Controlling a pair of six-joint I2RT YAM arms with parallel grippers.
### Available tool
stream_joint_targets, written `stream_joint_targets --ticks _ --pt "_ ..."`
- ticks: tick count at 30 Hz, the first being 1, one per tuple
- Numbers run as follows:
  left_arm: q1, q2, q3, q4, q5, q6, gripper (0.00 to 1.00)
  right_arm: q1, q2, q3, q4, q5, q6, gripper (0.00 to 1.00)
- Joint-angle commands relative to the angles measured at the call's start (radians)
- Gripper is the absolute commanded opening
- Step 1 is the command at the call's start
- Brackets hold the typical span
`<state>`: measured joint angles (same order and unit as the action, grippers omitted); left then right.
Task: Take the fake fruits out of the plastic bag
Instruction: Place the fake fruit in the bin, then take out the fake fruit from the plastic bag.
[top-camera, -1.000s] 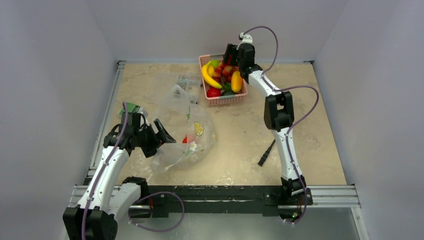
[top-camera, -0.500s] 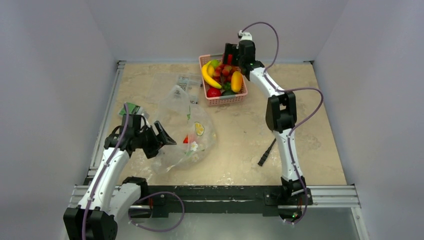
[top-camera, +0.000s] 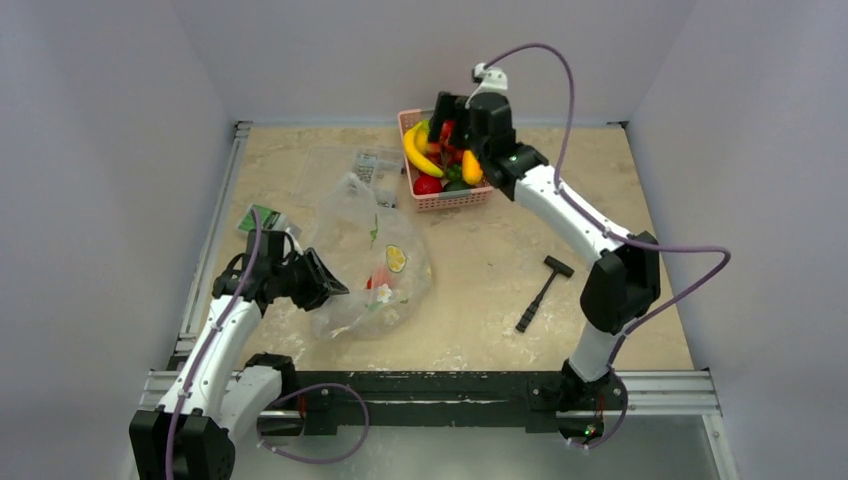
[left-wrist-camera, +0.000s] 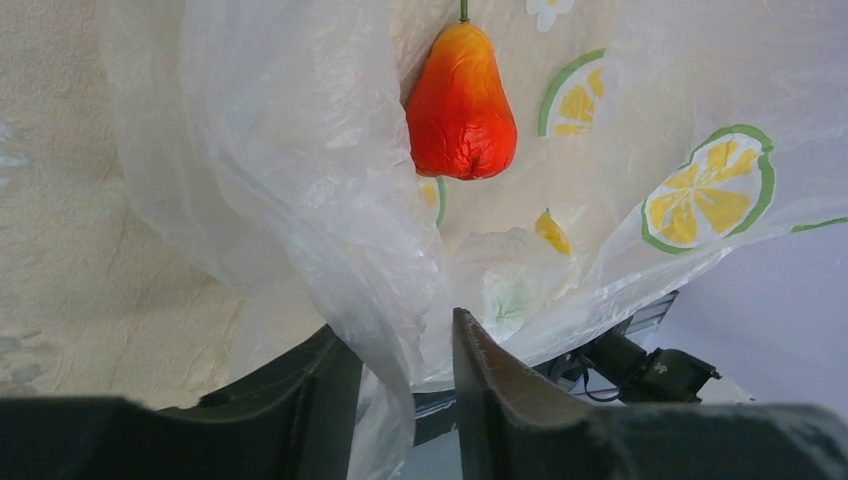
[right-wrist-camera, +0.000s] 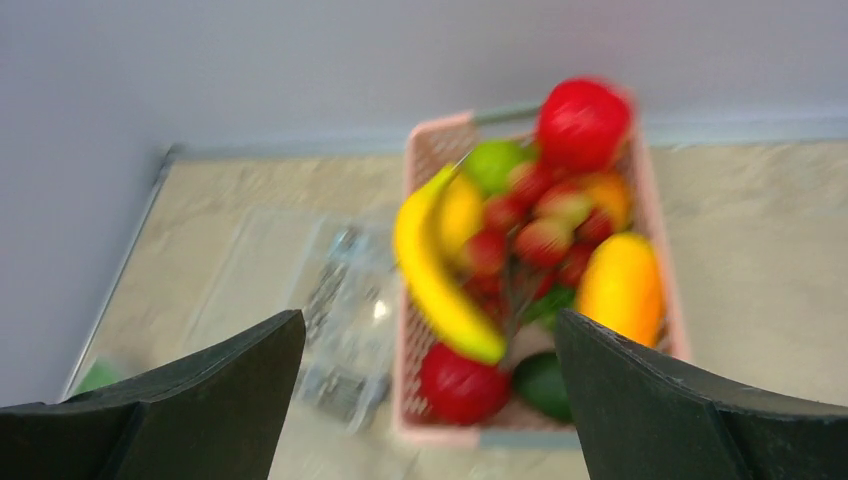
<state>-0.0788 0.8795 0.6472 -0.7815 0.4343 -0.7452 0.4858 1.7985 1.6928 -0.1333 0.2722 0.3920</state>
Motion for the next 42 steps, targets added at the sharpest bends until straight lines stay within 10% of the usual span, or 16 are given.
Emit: stream_joint_targets --ticks 1,16,27,42 --pt "0.005 -0.01 -0.016 0.058 0.028 -0.003 0.33 0.173 -0.106 -0.154 -0.007 -0.035 0.055 0.96" --pt "0.005 -0.006 -0.05 0.129 0.113 -0.028 0.13 0.608 -0.519 -0.489 -0.028 -0.122 -0.198 0.86" --pt "0.005 0.021 -0.096 0.175 0.135 -0.053 0.02 0.692 -0.123 -0.224 -0.135 -0.077 -0.107 0.45" --pt "0.005 0.026 -0.123 0.186 0.125 -0.047 0.0 0.69 0.209 0.002 -0.388 0.299 -0.14 0.48"
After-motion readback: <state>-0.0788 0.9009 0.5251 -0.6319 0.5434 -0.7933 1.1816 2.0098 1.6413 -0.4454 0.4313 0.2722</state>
